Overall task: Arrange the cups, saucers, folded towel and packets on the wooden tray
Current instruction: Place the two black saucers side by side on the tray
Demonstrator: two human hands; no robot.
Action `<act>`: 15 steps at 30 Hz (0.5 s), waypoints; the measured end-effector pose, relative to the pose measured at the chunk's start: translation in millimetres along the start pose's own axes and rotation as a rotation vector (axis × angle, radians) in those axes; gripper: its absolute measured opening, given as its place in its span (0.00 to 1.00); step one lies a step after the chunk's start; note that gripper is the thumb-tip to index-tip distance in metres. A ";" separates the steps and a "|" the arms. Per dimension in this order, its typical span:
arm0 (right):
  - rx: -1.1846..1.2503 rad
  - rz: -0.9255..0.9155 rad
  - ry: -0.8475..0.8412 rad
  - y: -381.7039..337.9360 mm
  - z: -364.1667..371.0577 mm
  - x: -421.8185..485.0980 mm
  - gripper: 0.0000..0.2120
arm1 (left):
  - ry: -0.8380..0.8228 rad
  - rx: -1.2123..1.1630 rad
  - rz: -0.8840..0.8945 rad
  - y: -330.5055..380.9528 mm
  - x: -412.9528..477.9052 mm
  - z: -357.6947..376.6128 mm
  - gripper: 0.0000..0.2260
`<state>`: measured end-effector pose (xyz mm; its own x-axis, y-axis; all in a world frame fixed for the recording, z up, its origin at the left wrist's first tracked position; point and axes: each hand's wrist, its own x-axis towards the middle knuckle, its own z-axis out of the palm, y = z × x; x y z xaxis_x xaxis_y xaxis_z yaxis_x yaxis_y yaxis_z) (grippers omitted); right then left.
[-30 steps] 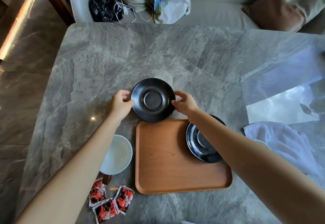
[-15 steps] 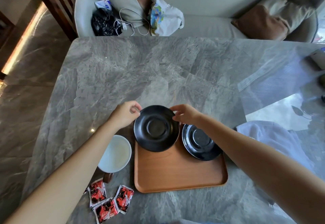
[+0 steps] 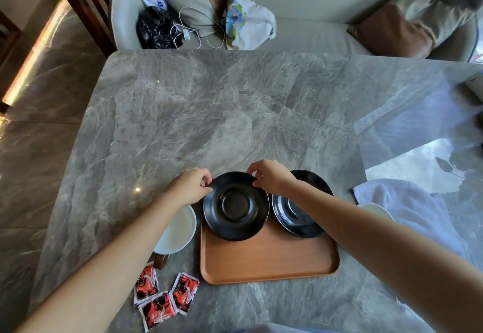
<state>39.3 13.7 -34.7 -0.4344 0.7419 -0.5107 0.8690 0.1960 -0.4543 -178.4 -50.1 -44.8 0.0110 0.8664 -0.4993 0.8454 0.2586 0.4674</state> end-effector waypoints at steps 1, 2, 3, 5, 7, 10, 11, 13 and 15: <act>-0.007 0.000 0.020 -0.4 1.6 0.0 0.14 | -0.001 0.024 0.011 -0.2 0.7 -0.6 0.06; -0.024 -0.004 0.037 -0.9 3.0 -0.2 0.16 | -0.006 0.048 0.019 -0.2 1.2 -0.7 0.05; -0.059 -0.013 0.051 -1.6 4.3 -0.6 0.17 | -0.012 0.065 0.020 -0.2 1.5 -0.6 0.04; -0.152 -0.040 0.069 -2.6 7.2 -0.4 0.16 | -0.019 0.082 0.009 -1.0 1.8 0.0 0.04; -0.190 -0.064 0.085 -2.9 10.5 -0.6 0.14 | -0.024 0.089 -0.001 -2.2 1.8 1.2 0.05; -0.174 -0.100 0.095 -2.8 13.1 -0.1 0.14 | -0.020 0.065 0.001 -4.0 1.3 1.7 0.06; -0.169 -0.103 0.095 -2.8 13.5 0.1 0.14 | -0.018 0.058 0.002 -4.1 0.7 1.2 0.07; -0.166 -0.098 0.091 -3.2 14.3 0.8 0.14 | -0.018 0.061 -0.003 -3.7 0.4 0.2 0.07; -0.163 -0.089 0.086 -3.5 15.4 1.2 0.14 | -0.023 0.064 -0.025 -2.9 -0.5 -0.2 0.07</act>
<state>32.1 4.0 -44.9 -0.4957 0.7674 -0.4067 0.8577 0.3592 -0.3677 -181.0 -51.2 -45.7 0.0014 0.8498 -0.5271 0.8778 0.2514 0.4077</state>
